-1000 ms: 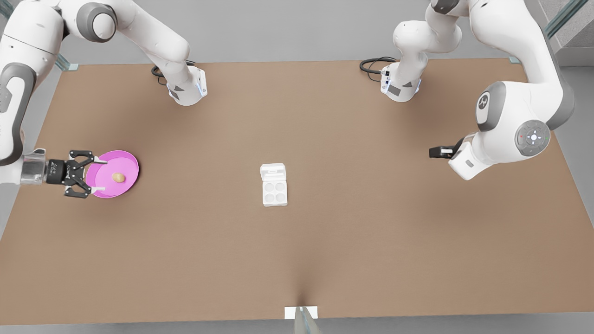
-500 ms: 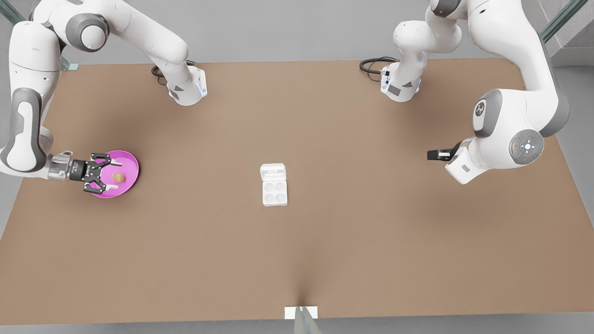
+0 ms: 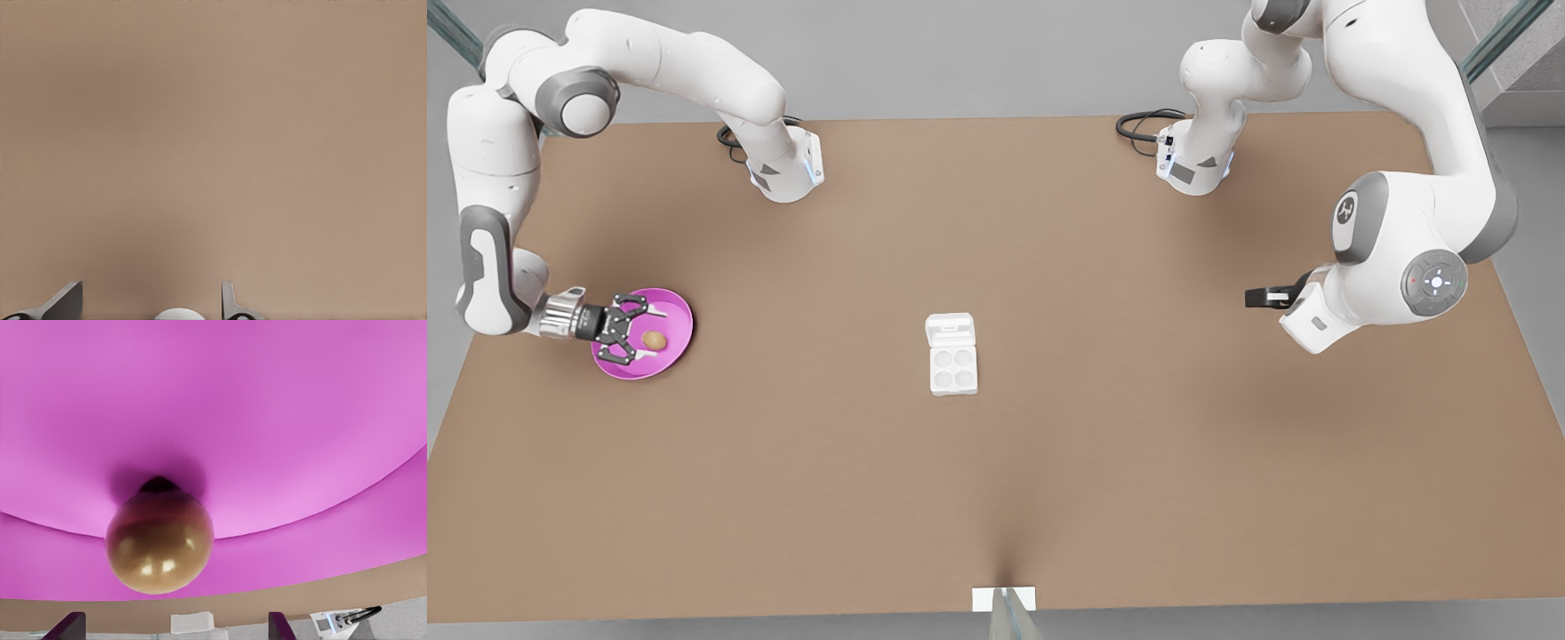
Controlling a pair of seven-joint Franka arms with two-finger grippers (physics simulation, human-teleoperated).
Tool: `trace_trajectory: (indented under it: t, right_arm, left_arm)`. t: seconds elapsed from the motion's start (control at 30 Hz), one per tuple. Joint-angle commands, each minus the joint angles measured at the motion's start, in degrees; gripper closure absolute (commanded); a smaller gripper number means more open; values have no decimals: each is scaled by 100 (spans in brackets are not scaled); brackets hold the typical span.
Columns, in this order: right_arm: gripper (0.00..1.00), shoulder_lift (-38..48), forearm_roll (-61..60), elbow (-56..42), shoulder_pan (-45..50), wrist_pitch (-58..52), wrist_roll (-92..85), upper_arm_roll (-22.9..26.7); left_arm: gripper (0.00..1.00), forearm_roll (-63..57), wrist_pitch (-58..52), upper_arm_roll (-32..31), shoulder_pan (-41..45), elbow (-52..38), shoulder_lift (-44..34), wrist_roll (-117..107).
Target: Pack egg into the box and close the box lid
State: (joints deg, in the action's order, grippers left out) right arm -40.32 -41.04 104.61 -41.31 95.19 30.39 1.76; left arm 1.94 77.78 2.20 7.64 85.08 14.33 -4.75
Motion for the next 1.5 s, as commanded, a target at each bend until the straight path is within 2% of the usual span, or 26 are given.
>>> trace_trajectory:
  t: [0.0, 0.17, 0.77, 0.87, 1.07, 1.1, 1.2, 1.37, 1.47]
  right_arm:
    - [0, -11, 0, -2, 0, 0, -6, 0]
    - [0, -327, 0, -195, -140, -9, -270, 0]
    - [0, -582, -149, -353, -158, -35, -393, 0]
    - [8, -573, -123, -353, -158, -62, -384, 0]
    - [9, -599, -106, -353, -158, -35, -384, 9]
    - [15, -599, -97, -353, -158, -35, -384, 17]
    - [15, -599, -97, -353, -158, -44, -376, 17]
    - [26, -591, -97, -353, -158, -44, -393, 17]
    - [25, -599, -35, -353, -158, -27, -402, 26]
  left_arm:
    - [0, -1, 0, 0, 1, 0, -9, -8]
    - [0, -1, 0, 0, 1, 0, -9, 0]
    - [0, -9, 0, 0, 10, -44, -18, -17]
    - [0, -18, 0, 0, 1, -44, -18, -17]
    - [0, -18, 0, 0, 1, -44, -18, -17]
    - [0, -18, 0, 0, 1, -44, -18, -8]
    - [0, -18, 0, 0, 1, -44, -18, -17]
    - [0, -18, 0, 0, 1, -53, -18, -17]
    - [0, -18, -9, 0, 1, -44, -18, -17]
